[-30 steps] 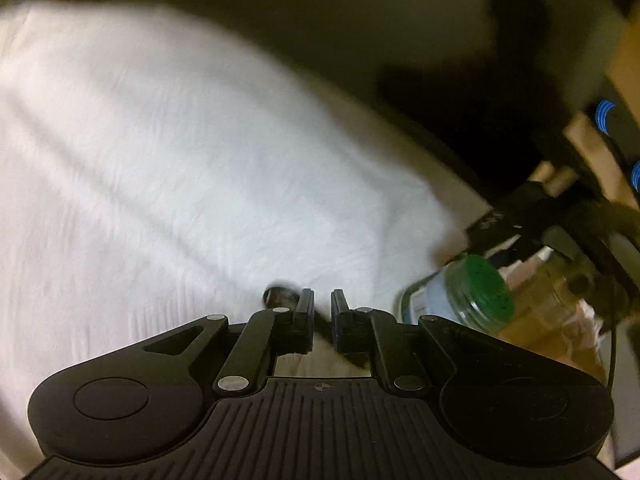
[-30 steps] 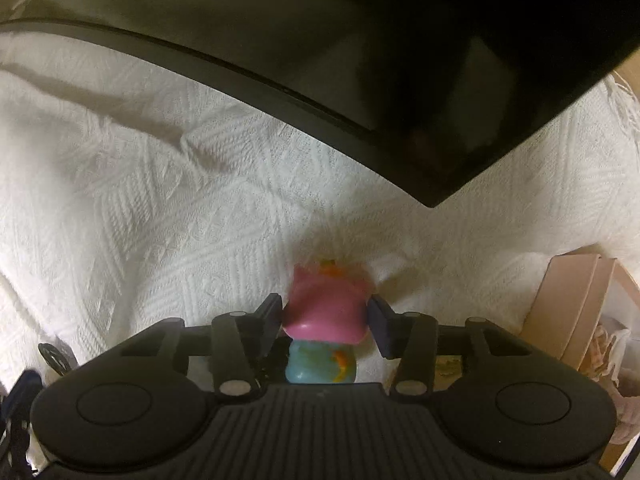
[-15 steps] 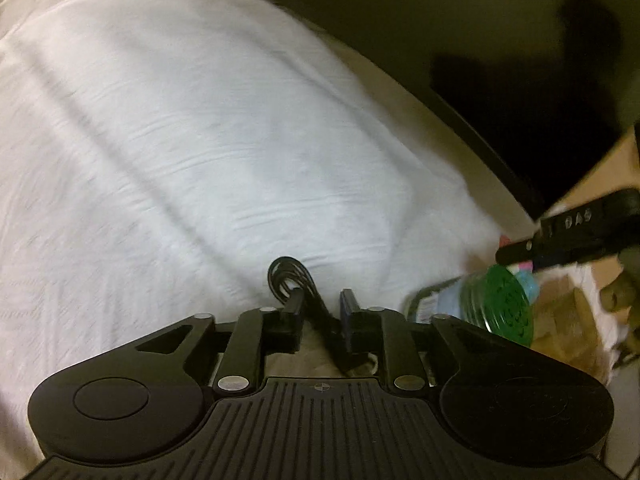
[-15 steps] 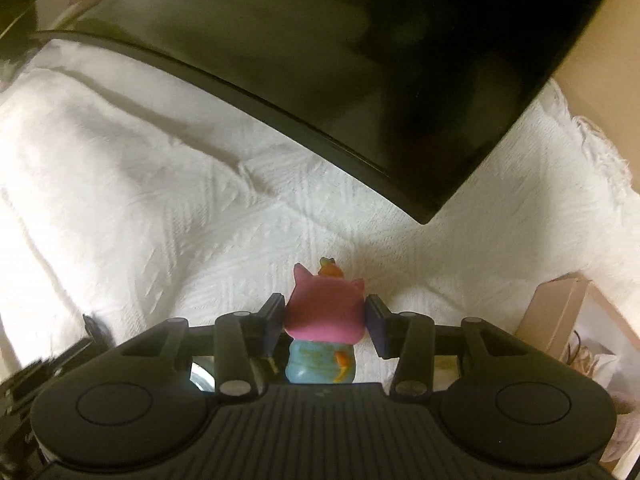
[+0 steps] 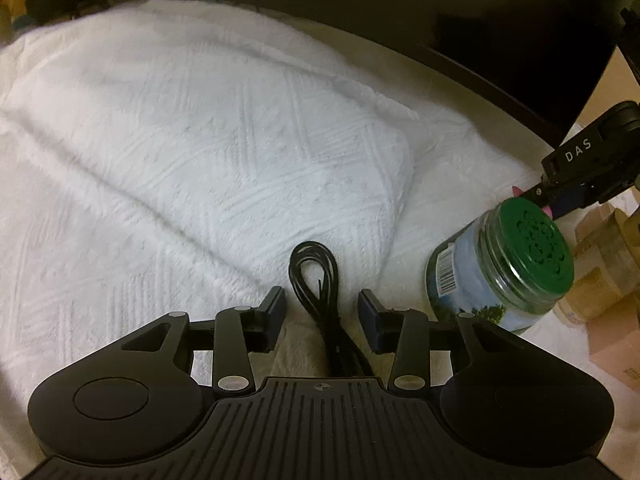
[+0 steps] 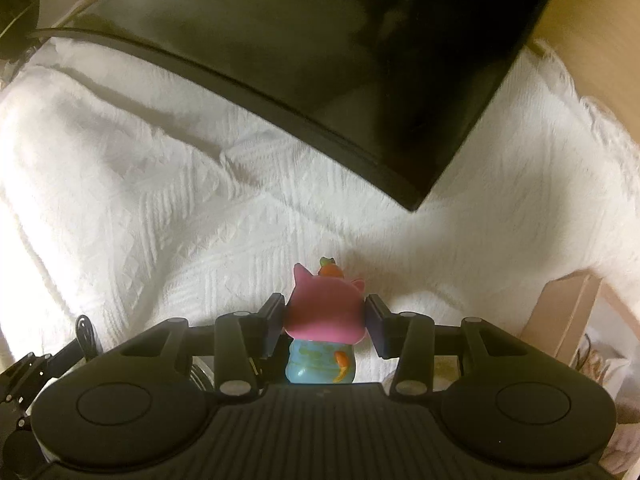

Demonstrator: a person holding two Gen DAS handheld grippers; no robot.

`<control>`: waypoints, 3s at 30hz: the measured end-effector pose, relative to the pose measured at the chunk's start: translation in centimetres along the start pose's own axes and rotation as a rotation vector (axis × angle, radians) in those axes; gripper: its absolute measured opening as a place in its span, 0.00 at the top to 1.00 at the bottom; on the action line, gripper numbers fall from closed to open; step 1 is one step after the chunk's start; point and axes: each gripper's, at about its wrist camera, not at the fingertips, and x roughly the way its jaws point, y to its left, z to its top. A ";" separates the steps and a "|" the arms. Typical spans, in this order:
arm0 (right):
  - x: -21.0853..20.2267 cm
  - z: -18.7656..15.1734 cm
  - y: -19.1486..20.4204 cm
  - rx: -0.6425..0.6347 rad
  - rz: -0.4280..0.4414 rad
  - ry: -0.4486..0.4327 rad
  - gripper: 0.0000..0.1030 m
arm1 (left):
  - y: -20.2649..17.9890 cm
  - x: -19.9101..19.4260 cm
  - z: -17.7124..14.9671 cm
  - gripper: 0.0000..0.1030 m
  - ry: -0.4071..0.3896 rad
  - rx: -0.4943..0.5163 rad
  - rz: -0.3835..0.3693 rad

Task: Organize soft objects
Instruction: 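Carry the black cable and pink-blue toy up toward the pink box with both tools, then lower the cable and toy into the pink box and open both tools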

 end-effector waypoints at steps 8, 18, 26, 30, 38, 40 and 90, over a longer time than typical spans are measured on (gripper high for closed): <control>-3.3 -1.7 0.0 -0.004 0.043 -0.082 0.58 | 0.8 -1.5 -0.9 0.80 -0.058 0.015 -0.054; -12.2 -4.7 -0.8 -0.011 0.123 -0.229 0.58 | -0.1 -9.5 2.3 0.81 -0.211 0.045 -0.091; -19.5 -9.4 -4.0 0.012 0.143 -0.354 0.58 | -8.2 -14.6 4.6 0.81 -0.324 0.169 -0.231; -22.4 -12.3 -6.9 0.044 0.119 -0.417 0.58 | -14.1 -14.7 4.5 0.81 -0.324 0.258 -0.328; -25.0 -18.3 -15.0 0.149 0.004 -0.513 0.58 | -25.0 -10.6 2.6 0.81 -0.171 0.365 -0.530; -25.0 -19.3 -16.8 0.173 -0.022 -0.524 0.58 | -27.3 -9.2 1.8 0.81 -0.113 0.386 -0.569; -8.0 -16.0 -27.1 0.429 0.100 -0.395 0.48 | -33.9 2.6 -0.9 0.74 0.203 0.469 -0.518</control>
